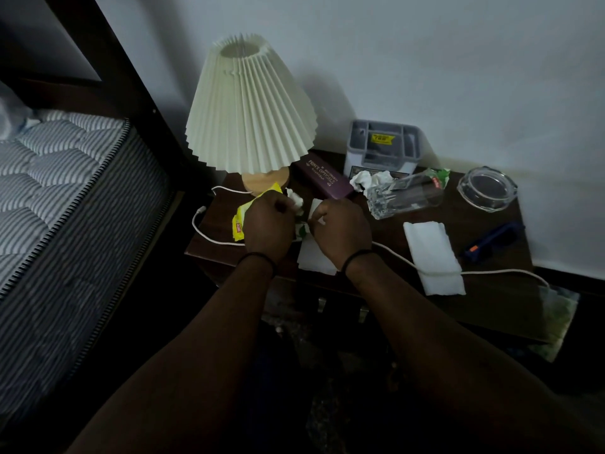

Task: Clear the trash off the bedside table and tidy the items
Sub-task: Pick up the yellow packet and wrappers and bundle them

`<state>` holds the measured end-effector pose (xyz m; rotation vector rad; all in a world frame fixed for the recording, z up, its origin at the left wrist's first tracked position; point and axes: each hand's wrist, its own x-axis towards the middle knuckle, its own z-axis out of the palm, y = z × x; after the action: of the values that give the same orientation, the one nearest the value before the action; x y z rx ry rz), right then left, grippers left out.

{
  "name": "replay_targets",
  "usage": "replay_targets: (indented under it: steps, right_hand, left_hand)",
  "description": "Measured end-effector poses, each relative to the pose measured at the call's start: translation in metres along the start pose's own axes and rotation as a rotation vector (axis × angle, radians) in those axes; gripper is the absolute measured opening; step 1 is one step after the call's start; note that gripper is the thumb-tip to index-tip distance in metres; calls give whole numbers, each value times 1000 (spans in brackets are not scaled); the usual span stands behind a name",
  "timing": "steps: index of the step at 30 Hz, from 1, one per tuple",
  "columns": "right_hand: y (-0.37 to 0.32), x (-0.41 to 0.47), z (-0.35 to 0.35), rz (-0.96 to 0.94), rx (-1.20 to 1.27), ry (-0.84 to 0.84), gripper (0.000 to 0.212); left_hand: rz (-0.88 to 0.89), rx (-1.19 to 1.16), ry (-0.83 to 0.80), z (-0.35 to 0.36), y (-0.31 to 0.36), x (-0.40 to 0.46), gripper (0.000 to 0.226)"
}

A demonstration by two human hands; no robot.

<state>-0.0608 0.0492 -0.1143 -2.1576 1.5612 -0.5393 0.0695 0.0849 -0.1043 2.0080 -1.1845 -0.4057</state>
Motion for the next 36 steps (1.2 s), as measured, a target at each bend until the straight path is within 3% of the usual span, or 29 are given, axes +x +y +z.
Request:
replay_targets:
  steps: [6,10,12,16,19,22,26,29,31,34,36]
  right_hand:
    - [2,1,16,-96,-244,-29,29]
    - [2,5,19,-90,-190,6,23]
    - [3,9,15,-80,-84,24,16]
    - [8,12,2,83,378,106,10]
    - [9,10,-6,205,707,26,29]
    - [6,8,-10,228,832,-38,37]
    - [3,3,-12,238,908,-105,20]
    - [5,1,-12,225,921,-73,8]
    - [7,2,-13,276,950,-17,14]
    - [12,7,-16,325,973,61,15]
    - [16,9,-19,343,974,97,13]
  left_hand:
    - [-6,-158,10,0,-2,-3,11]
    - [22,-188,-2,2,-5,-1,9]
    - [10,-208,-7,3,-6,1,7]
    - [-55,-288,-25,5,-4,3,6]
    - [-70,-347,-64,7,-2,1,4]
    - [-67,-380,-116,7,3,-2,3]
    - [-94,-419,-172,4,7,-4,9]
    - [-126,-470,-251,2,9,-4,19]
    - [-135,-489,-244,2,7,-5,20]
    - [-79,-130,-105,1,-4,1,15]
    - [-19,157,-120,-2,-12,2,29]
